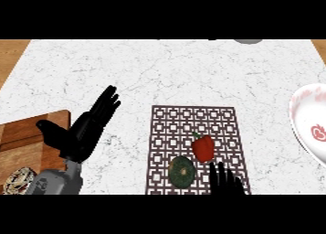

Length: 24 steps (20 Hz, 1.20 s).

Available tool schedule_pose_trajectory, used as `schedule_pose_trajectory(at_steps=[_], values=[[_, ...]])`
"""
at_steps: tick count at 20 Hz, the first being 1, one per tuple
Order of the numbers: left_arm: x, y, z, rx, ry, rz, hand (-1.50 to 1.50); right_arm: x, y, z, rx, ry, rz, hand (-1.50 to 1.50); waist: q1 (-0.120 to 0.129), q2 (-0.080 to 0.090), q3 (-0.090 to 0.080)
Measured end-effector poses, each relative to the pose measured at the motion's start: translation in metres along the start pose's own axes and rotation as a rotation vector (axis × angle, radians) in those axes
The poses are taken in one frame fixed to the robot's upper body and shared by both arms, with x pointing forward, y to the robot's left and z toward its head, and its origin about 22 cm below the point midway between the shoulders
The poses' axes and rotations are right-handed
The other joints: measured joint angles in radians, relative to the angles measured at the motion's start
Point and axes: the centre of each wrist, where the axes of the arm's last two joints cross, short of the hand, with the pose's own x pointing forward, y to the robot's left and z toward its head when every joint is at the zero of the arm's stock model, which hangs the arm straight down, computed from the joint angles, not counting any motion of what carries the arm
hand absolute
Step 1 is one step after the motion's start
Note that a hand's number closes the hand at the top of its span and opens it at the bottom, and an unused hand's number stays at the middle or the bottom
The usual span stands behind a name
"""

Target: Pick the squash from the placemat and place it in the bowl

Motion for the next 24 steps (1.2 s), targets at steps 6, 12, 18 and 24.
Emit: schedule_pose_trajectory(at_steps=[6,12,18,24], values=[[-0.001,0.000,0.000,0.004,-0.002,0.006,0.00,0.022,0.003,-0.017,-0.005,0.023,-0.034,-1.50,0.002,-0.001,0.000],[0.002,0.001,0.000,0.003,0.005,0.003,0.00,0.041,0.009,-0.033,-0.012,0.035,-0.031,-1.50,-0.003,-0.003,0.001],[-0.003,-0.006,-0.003,0.009,0.001,0.001,0.00,0.050,0.020,-0.045,-0.009,0.039,-0.024,-1.50,-0.007,-0.004,0.001],[-0.004,-0.007,-0.002,0.004,0.004,0.002,0.00,0.053,0.029,-0.060,-0.019,0.040,-0.024,1.50,-0.008,-0.009,-0.001]])
